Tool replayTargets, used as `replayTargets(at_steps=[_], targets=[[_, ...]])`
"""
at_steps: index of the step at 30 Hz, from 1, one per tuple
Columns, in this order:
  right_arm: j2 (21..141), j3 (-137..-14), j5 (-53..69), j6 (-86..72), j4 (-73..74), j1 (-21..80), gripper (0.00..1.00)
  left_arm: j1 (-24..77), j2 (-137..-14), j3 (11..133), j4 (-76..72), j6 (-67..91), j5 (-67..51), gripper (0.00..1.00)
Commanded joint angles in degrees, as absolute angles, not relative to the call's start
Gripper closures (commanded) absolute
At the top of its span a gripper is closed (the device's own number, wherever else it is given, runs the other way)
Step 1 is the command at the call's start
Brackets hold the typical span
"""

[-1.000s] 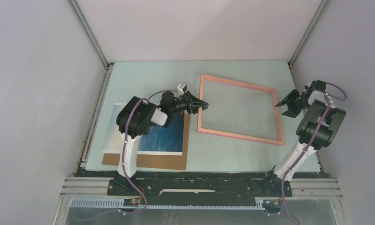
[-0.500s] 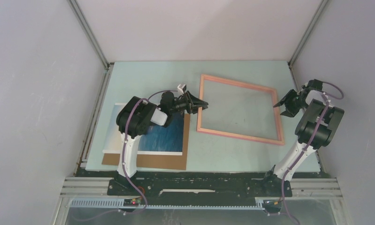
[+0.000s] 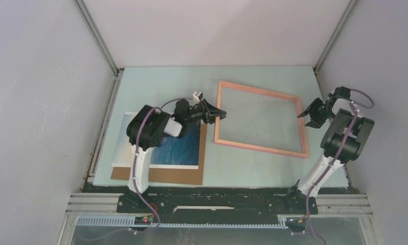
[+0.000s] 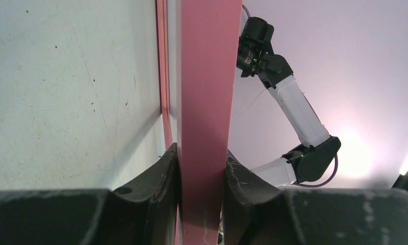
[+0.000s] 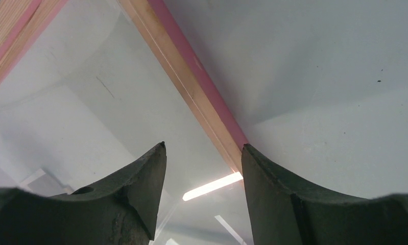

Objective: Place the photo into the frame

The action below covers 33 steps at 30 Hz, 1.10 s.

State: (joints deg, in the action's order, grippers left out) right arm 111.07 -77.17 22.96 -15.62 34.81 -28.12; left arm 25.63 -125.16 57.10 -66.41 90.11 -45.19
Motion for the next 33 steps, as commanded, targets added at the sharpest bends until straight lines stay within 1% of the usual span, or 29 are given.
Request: replayTargets(at_steps=[1, 8, 12, 19, 24, 28, 33], targets=[[108.2, -76.3, 23.4, -15.2, 35.4, -27.2, 0.36, 25.3, -123.9, 56.7, -71.3, 91.6, -44.7, 0.99], [108.1, -76.2, 22.5, -15.1, 35.6, -25.2, 0.37, 25.3, -124.0, 56.7, -71.3, 91.5, -44.6, 0.99], [106.7, -75.9, 20.3, -15.2, 36.0, -24.5, 0.41, 25.3, -124.0, 56.9, -71.3, 91.6, -44.5, 0.99], [107.4, -75.5, 21.1, -15.3, 35.8, -23.9, 0.41, 25.3, -124.1, 56.8, -71.3, 91.6, -44.4, 1.00], [105.2, -75.5, 15.3, -15.0, 36.2, -21.5, 0.40, 25.3, -124.0, 56.7, -71.3, 91.6, -44.5, 1.00], [106.1, -75.6, 22.0, -16.3, 35.6, -24.1, 0.39, 25.3, -124.1, 56.7, -71.3, 91.6, -44.3, 1.00], [108.2, -75.5, 24.6, -16.3, 35.9, -24.0, 0.39, 25.3, -124.1, 56.8, -71.4, 91.7, -44.4, 1.00]])
